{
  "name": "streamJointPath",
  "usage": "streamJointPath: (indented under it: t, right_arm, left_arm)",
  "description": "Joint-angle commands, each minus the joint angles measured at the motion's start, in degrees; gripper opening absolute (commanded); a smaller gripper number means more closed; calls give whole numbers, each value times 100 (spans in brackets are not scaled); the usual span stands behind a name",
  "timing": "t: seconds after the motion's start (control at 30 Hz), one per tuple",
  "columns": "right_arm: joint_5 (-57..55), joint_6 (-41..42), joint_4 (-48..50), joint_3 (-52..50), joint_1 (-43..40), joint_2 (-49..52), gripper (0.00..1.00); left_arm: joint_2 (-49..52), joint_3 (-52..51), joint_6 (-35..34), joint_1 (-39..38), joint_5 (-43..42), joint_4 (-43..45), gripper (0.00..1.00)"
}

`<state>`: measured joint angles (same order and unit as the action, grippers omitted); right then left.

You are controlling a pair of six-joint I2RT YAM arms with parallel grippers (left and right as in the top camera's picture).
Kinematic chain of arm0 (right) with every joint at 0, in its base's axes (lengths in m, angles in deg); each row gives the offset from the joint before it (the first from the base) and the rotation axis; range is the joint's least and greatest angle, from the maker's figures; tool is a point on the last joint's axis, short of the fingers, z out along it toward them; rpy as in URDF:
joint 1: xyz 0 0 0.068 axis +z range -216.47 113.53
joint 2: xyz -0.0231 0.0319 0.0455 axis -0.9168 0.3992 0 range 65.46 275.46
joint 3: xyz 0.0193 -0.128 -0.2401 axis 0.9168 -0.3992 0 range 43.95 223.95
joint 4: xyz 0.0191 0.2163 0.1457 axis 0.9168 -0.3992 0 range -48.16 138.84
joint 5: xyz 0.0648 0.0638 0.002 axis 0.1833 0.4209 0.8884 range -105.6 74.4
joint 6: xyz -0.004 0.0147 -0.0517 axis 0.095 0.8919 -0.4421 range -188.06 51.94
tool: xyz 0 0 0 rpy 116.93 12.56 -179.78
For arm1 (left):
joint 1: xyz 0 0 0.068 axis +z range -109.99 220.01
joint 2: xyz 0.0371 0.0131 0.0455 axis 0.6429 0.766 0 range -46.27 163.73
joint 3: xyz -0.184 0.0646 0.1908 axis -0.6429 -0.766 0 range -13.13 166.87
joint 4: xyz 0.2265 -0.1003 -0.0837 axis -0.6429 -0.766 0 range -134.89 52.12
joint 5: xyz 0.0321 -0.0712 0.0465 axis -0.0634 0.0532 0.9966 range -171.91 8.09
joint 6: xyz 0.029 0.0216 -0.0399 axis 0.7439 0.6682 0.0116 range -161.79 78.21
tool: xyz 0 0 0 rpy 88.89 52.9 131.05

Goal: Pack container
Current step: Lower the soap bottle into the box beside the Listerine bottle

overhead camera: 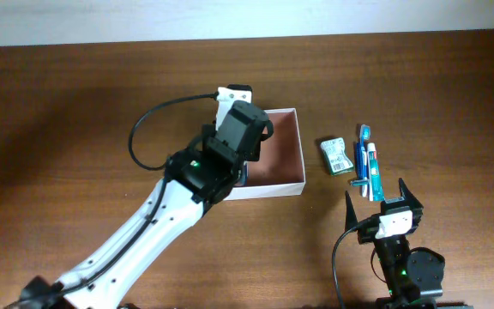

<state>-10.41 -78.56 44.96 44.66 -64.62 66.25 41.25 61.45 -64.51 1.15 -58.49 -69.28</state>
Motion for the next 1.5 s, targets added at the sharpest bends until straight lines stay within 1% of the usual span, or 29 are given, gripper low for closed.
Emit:
streamJointPath:
  t: [0.0, 0.47, 0.7, 0.93, 1.33, 1.37, 1.4, 1.43, 1.47]
  right_arm:
    - [-52, 22, -20, -39, -42, -48, 98]
    - [-52, 22, -20, -39, -42, -48, 98]
    - [-52, 22, -20, -39, -42, -48, 98]
    - [-52, 22, -20, -39, -42, -48, 98]
    - [-52, 22, -20, -39, -42, -48, 98]
    - [-52, 22, -20, -39, -42, -48, 98]
    - [-52, 22, -20, -39, -42, -48, 98]
    - [-52, 22, -20, -39, -42, -48, 98]
    - [-52, 24, -20, -39, -42, -48, 98]
  left_arm:
    - [127, 50, -214, -15, 260, 96, 26]
    - [437, 46, -214, -15, 345, 72, 26]
    - [442, -109, -236, -11, 348, 57, 26]
    - [442, -470, -509, -9, 584, 85, 26]
    - [442, -494, -509, -11, 619, -42, 28]
    - [442, -494, -507, -11, 619, -79, 32]
    - [442, -496, -509, -11, 616, -98, 42]
    - [442, -496, -507, -11, 616, -116, 46]
    - [442, -496, -507, -11, 616, -127, 47]
